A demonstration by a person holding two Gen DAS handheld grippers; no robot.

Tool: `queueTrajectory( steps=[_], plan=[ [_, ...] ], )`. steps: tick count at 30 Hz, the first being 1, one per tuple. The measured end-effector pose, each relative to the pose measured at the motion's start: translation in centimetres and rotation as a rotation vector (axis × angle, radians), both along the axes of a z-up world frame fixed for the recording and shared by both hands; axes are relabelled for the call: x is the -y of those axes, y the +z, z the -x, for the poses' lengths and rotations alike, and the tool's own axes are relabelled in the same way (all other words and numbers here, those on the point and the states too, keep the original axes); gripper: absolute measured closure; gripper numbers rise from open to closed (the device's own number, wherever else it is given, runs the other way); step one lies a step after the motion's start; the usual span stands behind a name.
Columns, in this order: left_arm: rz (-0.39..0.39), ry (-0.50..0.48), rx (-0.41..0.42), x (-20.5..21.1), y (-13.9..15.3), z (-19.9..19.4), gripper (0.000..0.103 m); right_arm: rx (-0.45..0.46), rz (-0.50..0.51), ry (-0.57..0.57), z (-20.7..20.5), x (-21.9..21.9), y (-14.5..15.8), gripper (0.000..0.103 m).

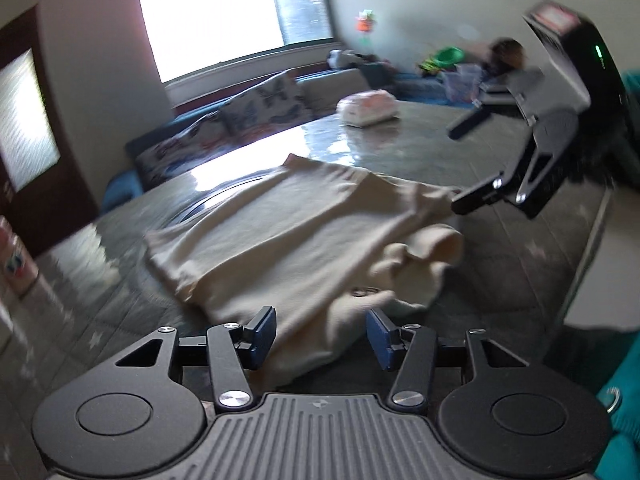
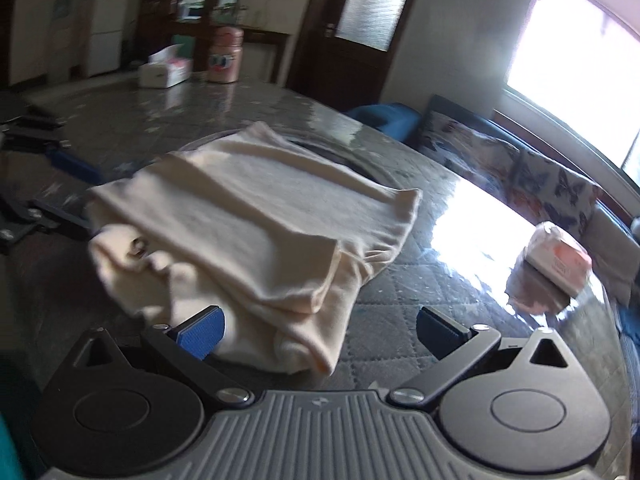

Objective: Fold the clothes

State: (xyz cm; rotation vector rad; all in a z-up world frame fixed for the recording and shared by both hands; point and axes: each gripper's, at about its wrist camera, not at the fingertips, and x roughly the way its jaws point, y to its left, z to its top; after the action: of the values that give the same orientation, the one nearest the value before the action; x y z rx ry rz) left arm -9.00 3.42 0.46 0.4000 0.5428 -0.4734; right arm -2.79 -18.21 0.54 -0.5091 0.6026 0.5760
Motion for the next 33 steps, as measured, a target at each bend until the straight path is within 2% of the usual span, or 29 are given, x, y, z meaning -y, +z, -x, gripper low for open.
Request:
queueTrajectory(
  steps=[4, 6, 8, 11, 17, 18, 21, 22, 23, 25, 27, 29, 31, 33],
  plan=[
    [-0.057, -0.068, 0.038, 1.2, -0.8, 0.2, 0.051, 0.013, 0.044, 0.064, 1.3, -0.3, -0.4, 0.0],
    [-0.058, -0.074, 0.035, 1.3, -1.0, 0.0, 0.061, 0.02, 0.065, 0.101, 1.9, -0.7, -0.8, 0.0],
    [-0.052, -0.074, 0.026, 1.3, -1.2, -0.3, 0.079, 0.028, 0.078, 0.135, 2.3, -1.2, -1.2, 0.0],
    [0.003, -0.055, 0.01, 0.7, -0.6, -1.0, 0.089, 0.045, 0.099, 0.18, 2.6, -2.1, -1.7, 0.001],
    [0.112, 0.0, -0.014, -0.7, 0.9, -3.1, 0.094, 0.067, 0.116, 0.252, 2.0, -3.8, -2.2, 0.015],
    [0.129, 0.007, -0.021, -0.9, 1.1, -3.5, 0.094, 0.065, 0.113, 0.256, 1.8, -4.0, -2.2, 0.018],
    [0.159, 0.025, -0.035, -1.2, 1.4, -4.7, 0.094, 0.046, 0.1, 0.257, 0.4, -4.8, -2.3, 0.036],
    [0.156, 0.029, -0.038, -1.3, 1.4, -5.0, 0.094, 0.029, 0.093, 0.252, -0.1, -5.0, -2.3, 0.045],
    [0.148, 0.033, -0.04, -1.2, 1.3, -5.2, 0.093, 0.005, 0.081, 0.249, -0.7, -5.1, -2.3, 0.059],
    [0.135, 0.035, -0.045, -1.2, 1.2, -5.5, 0.091, -0.046, 0.053, 0.224, -2.0, -5.0, -2.2, 0.075],
    [0.122, 0.024, -0.041, -1.3, 1.1, -5.0, 0.087, -0.079, 0.017, 0.209, -2.9, -4.8, -1.9, 0.079],
    [0.103, 0.011, -0.031, -1.5, 0.9, -4.1, 0.071, -0.096, -0.008, 0.198, -3.5, -4.6, -1.5, 0.083],
    [0.083, -0.003, -0.024, -1.5, 0.7, -3.4, 0.06, -0.109, -0.031, 0.187, -3.9, -4.4, -1.2, 0.084],
    [0.062, -0.016, -0.017, -1.6, 0.3, -2.6, 0.057, -0.117, -0.051, 0.178, -4.3, -4.2, -1.0, 0.085]
  ],
)
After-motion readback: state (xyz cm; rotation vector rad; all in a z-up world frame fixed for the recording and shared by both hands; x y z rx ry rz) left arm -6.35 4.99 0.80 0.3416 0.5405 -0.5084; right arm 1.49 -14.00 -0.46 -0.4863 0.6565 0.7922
